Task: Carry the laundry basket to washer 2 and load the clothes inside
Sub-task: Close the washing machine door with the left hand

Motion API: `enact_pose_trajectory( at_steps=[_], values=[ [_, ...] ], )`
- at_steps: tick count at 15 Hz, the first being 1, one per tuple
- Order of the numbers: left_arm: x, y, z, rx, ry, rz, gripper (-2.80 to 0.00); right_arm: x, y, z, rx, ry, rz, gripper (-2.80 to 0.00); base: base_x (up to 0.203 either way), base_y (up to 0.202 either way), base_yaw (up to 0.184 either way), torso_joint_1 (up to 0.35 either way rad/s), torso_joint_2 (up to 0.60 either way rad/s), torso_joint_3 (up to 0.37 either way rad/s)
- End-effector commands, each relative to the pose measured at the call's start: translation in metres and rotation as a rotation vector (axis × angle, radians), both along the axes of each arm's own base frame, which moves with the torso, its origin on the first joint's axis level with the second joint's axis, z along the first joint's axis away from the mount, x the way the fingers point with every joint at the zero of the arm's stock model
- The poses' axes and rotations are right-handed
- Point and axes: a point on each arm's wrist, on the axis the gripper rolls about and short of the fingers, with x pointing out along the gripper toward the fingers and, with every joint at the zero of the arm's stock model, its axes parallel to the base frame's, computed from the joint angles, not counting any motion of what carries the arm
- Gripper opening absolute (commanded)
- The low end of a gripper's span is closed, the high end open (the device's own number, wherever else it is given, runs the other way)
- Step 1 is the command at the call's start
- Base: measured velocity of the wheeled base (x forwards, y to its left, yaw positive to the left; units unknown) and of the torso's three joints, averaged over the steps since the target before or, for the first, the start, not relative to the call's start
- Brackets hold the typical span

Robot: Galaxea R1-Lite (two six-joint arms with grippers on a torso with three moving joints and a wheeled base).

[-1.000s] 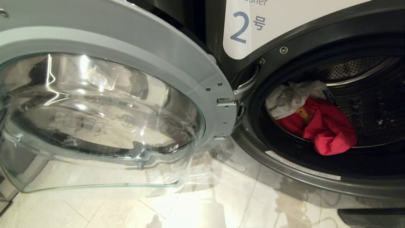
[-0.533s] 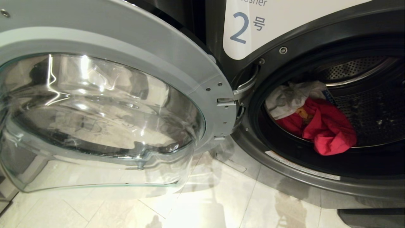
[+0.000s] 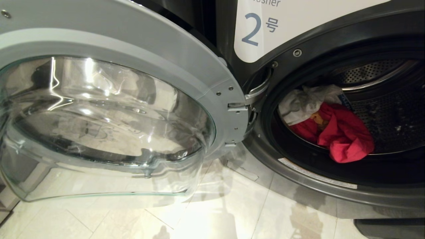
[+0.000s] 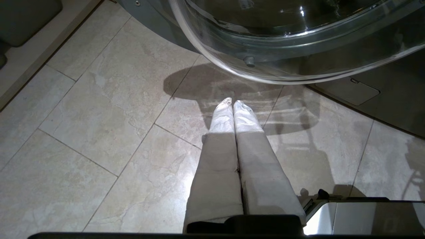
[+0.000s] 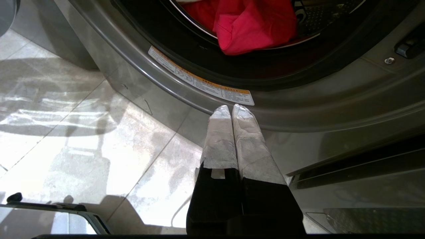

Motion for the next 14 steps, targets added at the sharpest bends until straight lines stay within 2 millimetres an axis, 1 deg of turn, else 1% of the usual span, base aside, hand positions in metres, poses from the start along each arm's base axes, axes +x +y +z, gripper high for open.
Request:
enact_pose_trajectory(
  at_steps=[1,14],
  values=[
    [0.0001,0.0000,-0.0003,0.000,0.000,0.000,-2.80,0.0029,0.0000,-0.0092,0.000,0.035,0.001,-2.80,0.000,0.000,0.000,0.000,0.00,0.000],
    [0.0001,0.0000,-0.0003,0.000,0.000,0.000,-2.80,0.0029,0.0000,-0.0092,0.000,0.035,0.002,-2.80,0.000,0.000,0.000,0.000,0.00,0.000]
  ],
)
